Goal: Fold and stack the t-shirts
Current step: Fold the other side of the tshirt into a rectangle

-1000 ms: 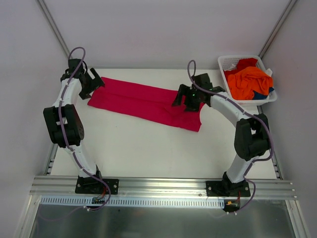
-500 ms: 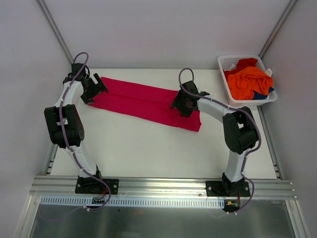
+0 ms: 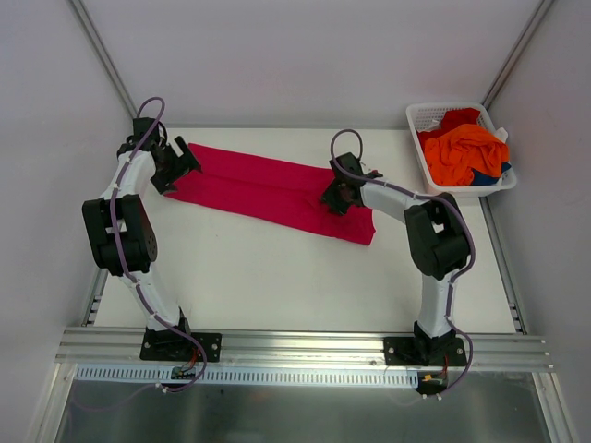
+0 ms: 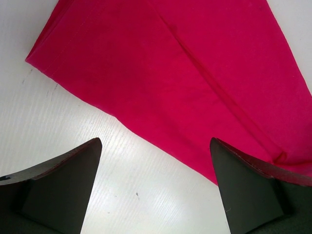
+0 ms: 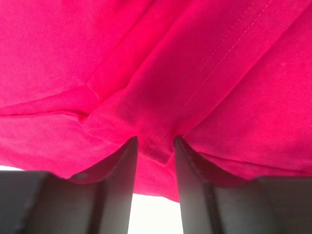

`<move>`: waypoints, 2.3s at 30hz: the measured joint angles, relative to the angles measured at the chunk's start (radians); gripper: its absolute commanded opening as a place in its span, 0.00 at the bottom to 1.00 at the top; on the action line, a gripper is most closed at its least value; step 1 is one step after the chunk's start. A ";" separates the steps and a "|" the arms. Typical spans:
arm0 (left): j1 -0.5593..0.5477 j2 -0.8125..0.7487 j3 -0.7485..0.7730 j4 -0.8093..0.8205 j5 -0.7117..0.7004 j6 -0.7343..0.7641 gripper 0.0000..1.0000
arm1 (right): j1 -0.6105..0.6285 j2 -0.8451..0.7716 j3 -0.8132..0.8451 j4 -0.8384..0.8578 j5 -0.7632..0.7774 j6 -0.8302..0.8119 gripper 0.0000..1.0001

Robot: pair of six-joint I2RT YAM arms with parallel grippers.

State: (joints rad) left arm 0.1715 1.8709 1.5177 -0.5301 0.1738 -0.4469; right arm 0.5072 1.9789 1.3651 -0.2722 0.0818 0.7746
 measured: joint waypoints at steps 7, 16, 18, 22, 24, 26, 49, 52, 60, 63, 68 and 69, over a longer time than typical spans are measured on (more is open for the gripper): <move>0.006 0.000 0.000 0.000 0.008 0.007 0.94 | 0.003 0.033 0.004 -0.001 0.016 0.022 0.22; 0.034 0.000 0.000 0.000 0.026 0.014 0.94 | 0.003 0.053 0.046 -0.019 0.024 0.008 0.00; 0.038 0.000 0.000 0.000 0.029 0.014 0.94 | 0.003 0.059 0.076 -0.034 0.031 -0.009 0.00; 0.040 0.000 0.000 0.000 0.034 0.014 0.94 | 0.003 0.069 0.162 -0.064 0.038 -0.055 0.00; 0.040 0.000 0.000 0.000 0.037 0.014 0.94 | 0.002 0.085 0.229 -0.085 0.036 -0.086 0.00; 0.040 0.000 0.000 0.000 0.045 0.014 0.94 | 0.000 0.112 0.298 -0.108 0.033 -0.119 0.00; 0.039 0.001 0.000 0.001 0.108 0.014 0.93 | -0.162 0.323 0.769 -0.296 -0.151 -0.624 0.67; 0.037 0.001 0.000 0.000 0.110 0.014 0.93 | -0.150 0.265 0.743 -0.302 -0.188 -0.661 0.54; 0.034 0.001 0.000 0.001 0.114 0.014 0.93 | -0.023 0.037 0.404 -0.289 -0.194 -0.708 0.59; 0.031 0.001 -0.001 0.000 0.115 0.014 0.93 | 0.011 0.059 0.377 -0.302 -0.192 -0.726 0.50; 0.031 0.000 -0.011 0.001 0.122 0.014 0.93 | 0.005 0.104 0.377 -0.309 -0.177 -0.737 0.43; 0.031 0.000 -0.013 0.000 0.125 0.014 0.93 | 0.002 0.112 0.380 -0.309 -0.170 -0.739 0.43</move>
State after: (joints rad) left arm 0.2020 1.8713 1.5043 -0.5297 0.2985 -0.4324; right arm 0.5087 2.0907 1.7451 -0.5816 -0.0883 0.0357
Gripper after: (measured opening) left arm 0.935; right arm 0.439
